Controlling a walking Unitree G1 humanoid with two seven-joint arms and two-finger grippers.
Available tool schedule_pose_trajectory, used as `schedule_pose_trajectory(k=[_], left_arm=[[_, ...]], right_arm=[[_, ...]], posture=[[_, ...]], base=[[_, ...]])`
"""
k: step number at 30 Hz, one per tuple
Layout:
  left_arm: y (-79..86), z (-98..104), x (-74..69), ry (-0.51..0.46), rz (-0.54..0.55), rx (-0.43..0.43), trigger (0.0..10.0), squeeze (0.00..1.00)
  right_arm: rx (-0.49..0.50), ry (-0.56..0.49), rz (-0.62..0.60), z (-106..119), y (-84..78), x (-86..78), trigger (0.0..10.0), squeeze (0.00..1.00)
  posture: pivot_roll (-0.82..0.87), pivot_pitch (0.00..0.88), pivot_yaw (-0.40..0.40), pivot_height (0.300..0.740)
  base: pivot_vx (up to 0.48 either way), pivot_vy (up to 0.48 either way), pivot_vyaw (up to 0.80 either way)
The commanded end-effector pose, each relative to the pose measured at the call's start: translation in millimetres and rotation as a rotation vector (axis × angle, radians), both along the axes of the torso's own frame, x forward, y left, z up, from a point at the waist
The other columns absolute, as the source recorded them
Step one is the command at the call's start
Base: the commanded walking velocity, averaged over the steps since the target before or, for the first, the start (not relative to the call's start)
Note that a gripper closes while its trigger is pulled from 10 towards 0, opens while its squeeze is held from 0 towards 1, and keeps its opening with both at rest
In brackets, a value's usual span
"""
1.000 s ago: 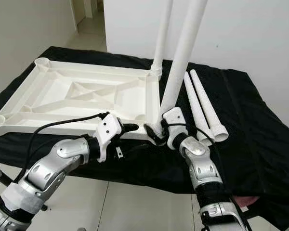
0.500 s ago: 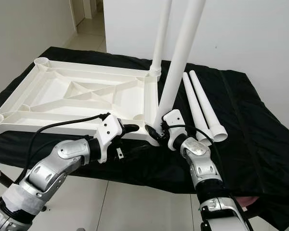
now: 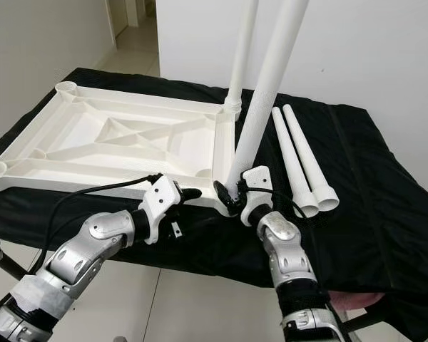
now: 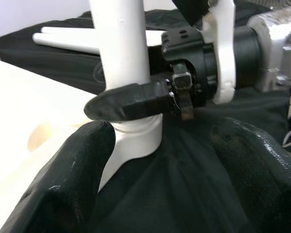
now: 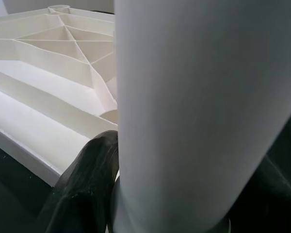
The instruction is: Building children table
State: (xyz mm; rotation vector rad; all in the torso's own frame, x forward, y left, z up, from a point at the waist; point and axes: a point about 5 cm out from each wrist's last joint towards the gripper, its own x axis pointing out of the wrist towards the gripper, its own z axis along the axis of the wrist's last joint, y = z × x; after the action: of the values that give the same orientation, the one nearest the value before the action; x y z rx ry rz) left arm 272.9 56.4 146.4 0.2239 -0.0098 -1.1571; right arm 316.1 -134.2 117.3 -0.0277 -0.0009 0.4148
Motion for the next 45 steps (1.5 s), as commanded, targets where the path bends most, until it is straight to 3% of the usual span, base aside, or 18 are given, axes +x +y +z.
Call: schedule_pose_trajectory(k=[1, 2, 3, 6, 10, 13, 20, 21, 27, 28, 31, 32, 33, 35, 40, 45], left_arm=[[3.3, -2.8, 2.0, 0.007, 0.043, -0.006, 10.0, 0.0], [4.6, -3.2, 2.0, 0.008, 0.047, -0.009, 10.0, 0.0], [5.0, -3.4, 1.8, 0.008, 0.046, -0.008, 10.0, 0.0], [5.1, -3.8, 1.8, 0.006, 0.046, -0.009, 10.0, 0.0], [6.3, -4.5, 3.4, 0.001, 0.046, -0.007, 10.0, 0.0], [8.0, -3.7, 5.2, -0.004, 0.048, -0.005, 10.0, 0.0], [10.0, -3.1, 5.9, -0.007, 0.048, -0.003, 10.0, 0.0], [10.2, -3.0, 5.6, -0.01, 0.045, -0.001, 10.0, 0.0], [10.5, -3.1, 5.4, -0.014, 0.041, 0.0, 10.0, 0.0], [11.0, -2.6, 5.3, -0.016, 0.036, 0.003, 10.0, 0.0], [11.5, -1.9, 5.2, -0.019, 0.029, 0.007, 10.0, 0.0], [11.8, -1.3, 5.2, -0.023, 0.023, 0.012, 10.0, 0.0], [11.8, -1.3, 5.2, -0.023, 0.023, 0.012, 10.0, 0.0], [11.9, 0.4, 4.7, -0.024, 0.019, 0.011, 10.0, 0.0], [11.7, 1.1, 4.1, -0.026, 0.017, 0.01, 10.0, 0.0], [6.7, 2.9, 0.0, -0.025, -0.021, 0.006, 10.0, 0.0]], right_arm=[[0.066, 0.079, -0.141, -10.4, -7.7, -2.7, 10.0, 0.0], [0.082, 0.107, -0.278, -11.9, -11.4, -5.0, 10.0, 0.0], [0.09, 0.115, -0.324, -12.5, -12.8, -6.1, 10.0, 0.0], [0.095, 0.118, -0.346, -12.5, -13.3, -7.0, 10.0, 0.0], [0.084, 0.116, -0.497, -6.8, -2.9, -16.2, 10.0, 0.0], [0.08, 0.112, -0.506, -4.4, 6.5, -21.1, 10.0, 0.0], [0.09, 0.099, -0.499, 2.4, 6.5, -23.0, 10.0, 0.0], [0.096, 0.081, -0.474, 5.3, 7.3, -23.0, 10.0, 1.0], [0.1, 0.062, -0.449, 11.0, 9.3, -24.7, 10.0, 1.0], [0.091, 0.057, -0.376, 11.3, 3.6, -19.7, 10.0, 0.0], [0.08, 0.051, -0.287, 12.8, -4.4, -14.0, 10.0, 0.0], [0.045, 0.057, -0.185, 12.2, -8.1, -9.6, 10.0, 0.0], [0.045, 0.057, -0.185, 12.2, -8.1, -9.6, 10.0, 0.0], [-0.011, 0.031, -0.057, 13.6, -12.0, -6.7, 10.0, 0.0], [-0.06, -0.002, -0.01, 14.9, -13.6, -6.5, 10.0, 0.0], [-0.11, 0.015, 0.217, 10.2, -11.4, 9.4, 10.0, 0.0]], posture=[[-0.06, 0.0, -0.05, 0.74], [-0.06, 0.0, -0.053, 0.74], [-0.06, 0.0, -0.053, 0.74], [-0.06, 0.0, -0.053, 0.74], [-0.06, 0.0, -0.053, 0.74], [-0.06, 0.0, -0.057, 0.74], [-0.06, 0.0, -0.056, 0.74], [-0.06, 0.0, -0.058, 0.74], [-0.06, 0.0, -0.058, 0.74], [-0.06, 0.0, -0.058, 0.74], [-0.06, 0.0, -0.058, 0.74], [-0.06, 0.0, -0.058, 0.74], [-0.06, 0.0, -0.058, 0.74], [-0.05, 0.0, -0.055, 0.74], [-0.05, 0.0, -0.055, 0.74], [-0.05, 0.0, -0.051, 0.74]], base=[[0.0, 0.0, 0.0], [0.0, 0.0, 0.0], [0.0, 0.0, 0.0], [0.0, 0.0, 0.0], [0.0, 0.0, 0.0], [0.0, 0.0, 0.0], [0.0, 0.0, 0.0], [0.0, 0.0, 0.0], [0.0, 0.0, 0.0], [0.0, 0.0, 0.0], [0.0, 0.0, 0.0], [0.0, 0.0, 0.0], [0.0, 0.0, 0.0], [0.0, 0.0, 0.0], [0.0, 0.0, 0.0], [0.0, 0.0, 0.0]])
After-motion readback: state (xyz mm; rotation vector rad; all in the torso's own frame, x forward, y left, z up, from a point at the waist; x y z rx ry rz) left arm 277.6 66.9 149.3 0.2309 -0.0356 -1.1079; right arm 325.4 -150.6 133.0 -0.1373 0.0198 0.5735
